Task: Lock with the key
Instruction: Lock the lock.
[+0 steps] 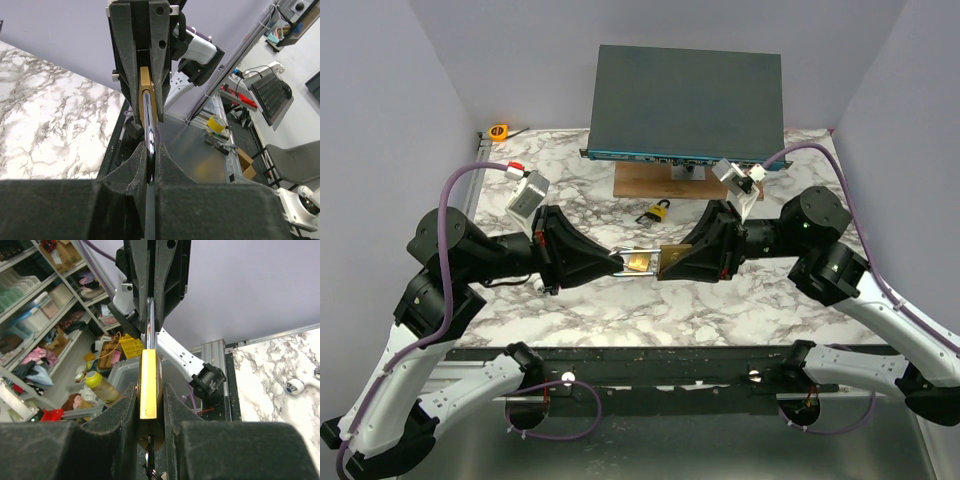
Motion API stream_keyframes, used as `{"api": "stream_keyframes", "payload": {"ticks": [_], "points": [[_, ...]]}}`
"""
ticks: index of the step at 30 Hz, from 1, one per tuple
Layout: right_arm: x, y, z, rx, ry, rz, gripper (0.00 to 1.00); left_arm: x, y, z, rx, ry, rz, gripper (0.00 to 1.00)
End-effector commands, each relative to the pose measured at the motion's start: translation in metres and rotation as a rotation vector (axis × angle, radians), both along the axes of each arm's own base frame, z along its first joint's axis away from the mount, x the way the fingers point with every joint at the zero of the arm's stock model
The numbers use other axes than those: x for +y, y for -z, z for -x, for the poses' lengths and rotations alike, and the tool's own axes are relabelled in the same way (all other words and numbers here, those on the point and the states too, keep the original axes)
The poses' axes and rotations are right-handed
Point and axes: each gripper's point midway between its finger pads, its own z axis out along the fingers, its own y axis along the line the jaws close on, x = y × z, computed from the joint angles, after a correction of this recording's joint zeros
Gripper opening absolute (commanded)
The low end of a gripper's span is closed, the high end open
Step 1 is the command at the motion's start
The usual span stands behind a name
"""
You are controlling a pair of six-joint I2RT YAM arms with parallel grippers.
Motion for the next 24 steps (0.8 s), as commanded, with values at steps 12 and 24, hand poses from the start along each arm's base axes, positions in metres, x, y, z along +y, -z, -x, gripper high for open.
{"api": "stream_keyframes", "payload": {"ticks": [12, 24], "points": [[0.006, -0.011, -0.037, -0.041, 0.210, -0.059, 0.01, -0.017, 0.020, -0.020, 0.128, -0.020, -0.047, 0.00], [0.017, -0.021, -0.032, -0.001, 0.141, -0.115, 0.01, -0.035, 0.051, -0.027, 0.118, -0.041, -0.102, 0.00]]}}
